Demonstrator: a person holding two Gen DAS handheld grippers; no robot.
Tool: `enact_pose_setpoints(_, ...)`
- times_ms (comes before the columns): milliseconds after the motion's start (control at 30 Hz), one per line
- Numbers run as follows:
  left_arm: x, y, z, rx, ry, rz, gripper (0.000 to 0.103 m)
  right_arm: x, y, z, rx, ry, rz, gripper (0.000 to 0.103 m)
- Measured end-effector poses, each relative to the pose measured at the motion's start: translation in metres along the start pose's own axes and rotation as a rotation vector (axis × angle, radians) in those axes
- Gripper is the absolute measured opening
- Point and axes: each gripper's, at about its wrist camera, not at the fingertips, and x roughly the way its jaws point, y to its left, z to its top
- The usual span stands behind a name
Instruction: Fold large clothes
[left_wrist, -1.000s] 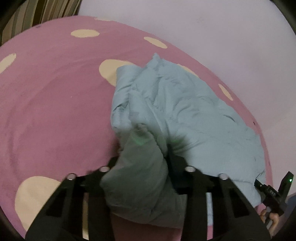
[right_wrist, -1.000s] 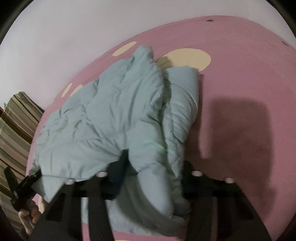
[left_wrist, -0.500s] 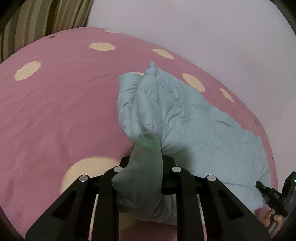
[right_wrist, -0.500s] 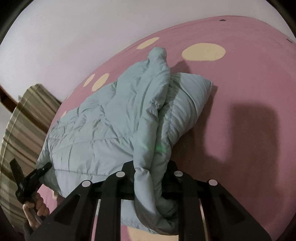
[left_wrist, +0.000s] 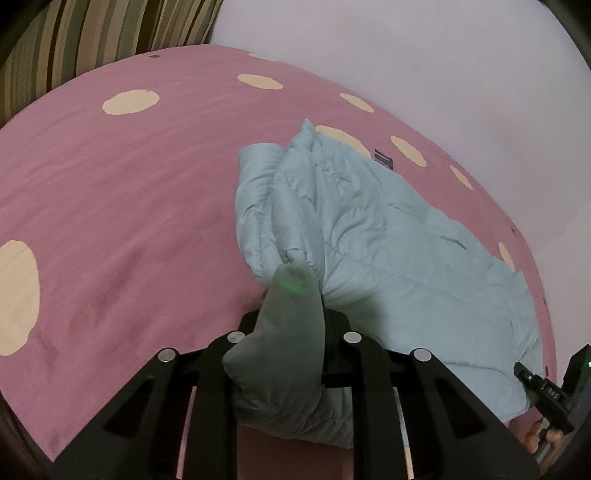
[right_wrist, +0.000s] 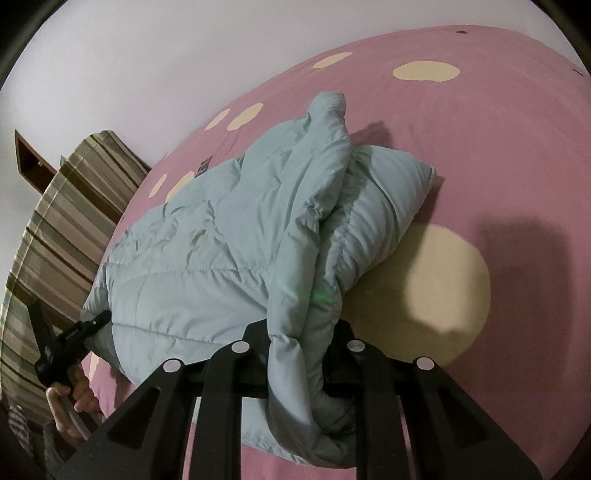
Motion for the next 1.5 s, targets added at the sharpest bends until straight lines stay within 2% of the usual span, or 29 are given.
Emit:
enact_pose_setpoints(300, -0.001, -0.002, -0.008, 0.016, -0.012, 0.032, 0.018, 0.000, 0.000, -0.001, -0.003, -0.014, -0.010, 0.020)
enact_pose_setpoints(733, -0.003, -0.002, -0.011, -0.005, -0.012, 0.022, 0.018, 0.000, 0.003, -0.009, -0.013, -0.018, -0.032, 0.020)
enact_pose_setpoints(1000, -0.001, -0.002, -0.012, -0.004, -0.008, 0.031, 0.022, -0.002, 0.000, -0.007, 0.002, -0.020, -0.045, 0.033)
enact_pose_setpoints(1200, -0.003, -0.002, -0.014, 0.012, -0.008, 0.052, 0.031, -0.008, -0.004, -0.006, 0.007, -0.024, -0.065, 0.043)
enact_pose_setpoints(1267, -0.004, 0.000, -0.015, 0.008, -0.008, 0.065, 0.040, -0.011, -0.008, -0.006, 0.018, -0.030, -0.074, 0.046)
enact_pose_setpoints(1333, -0.005, 0.004, -0.016, -0.003, -0.007, 0.082, 0.054, -0.014, -0.013, -0.005, 0.030, -0.035, -0.080, 0.049)
enact_pose_setpoints(1400, -0.006, 0.010, -0.016, -0.015, -0.004, 0.086, 0.059, -0.019, -0.019, -0.004, 0.047, -0.045, -0.097, 0.054)
enact_pose_setpoints(1500, -0.011, 0.020, -0.016, -0.038, 0.006, 0.086, 0.066, -0.027, -0.022, -0.002, 0.055, -0.063, -0.126, 0.054)
